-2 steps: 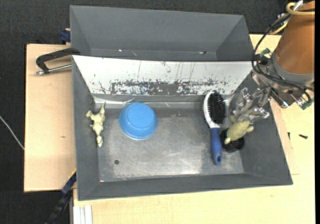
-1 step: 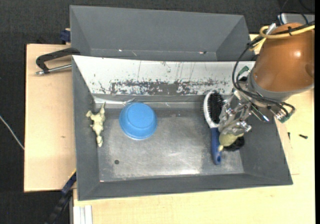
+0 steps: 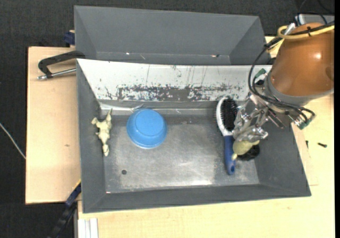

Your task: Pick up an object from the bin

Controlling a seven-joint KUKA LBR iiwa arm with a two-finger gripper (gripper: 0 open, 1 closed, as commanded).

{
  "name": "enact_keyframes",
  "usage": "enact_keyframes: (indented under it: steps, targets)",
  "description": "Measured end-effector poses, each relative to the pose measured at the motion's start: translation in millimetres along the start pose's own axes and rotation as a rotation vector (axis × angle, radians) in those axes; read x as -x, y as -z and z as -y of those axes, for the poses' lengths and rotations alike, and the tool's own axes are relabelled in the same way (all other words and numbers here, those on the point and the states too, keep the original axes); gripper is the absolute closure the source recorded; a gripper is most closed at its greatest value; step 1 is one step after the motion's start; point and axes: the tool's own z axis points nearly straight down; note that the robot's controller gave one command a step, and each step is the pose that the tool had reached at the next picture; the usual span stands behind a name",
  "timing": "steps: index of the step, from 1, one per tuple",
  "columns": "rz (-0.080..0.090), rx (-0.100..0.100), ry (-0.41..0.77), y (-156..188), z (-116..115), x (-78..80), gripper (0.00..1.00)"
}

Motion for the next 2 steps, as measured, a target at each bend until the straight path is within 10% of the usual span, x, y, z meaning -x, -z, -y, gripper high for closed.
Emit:
enact_keyframes:
  steps: [2]
  targets:
    - [0.0, 0.0, 0.0, 0.0, 0.0, 0.0, 1.0]
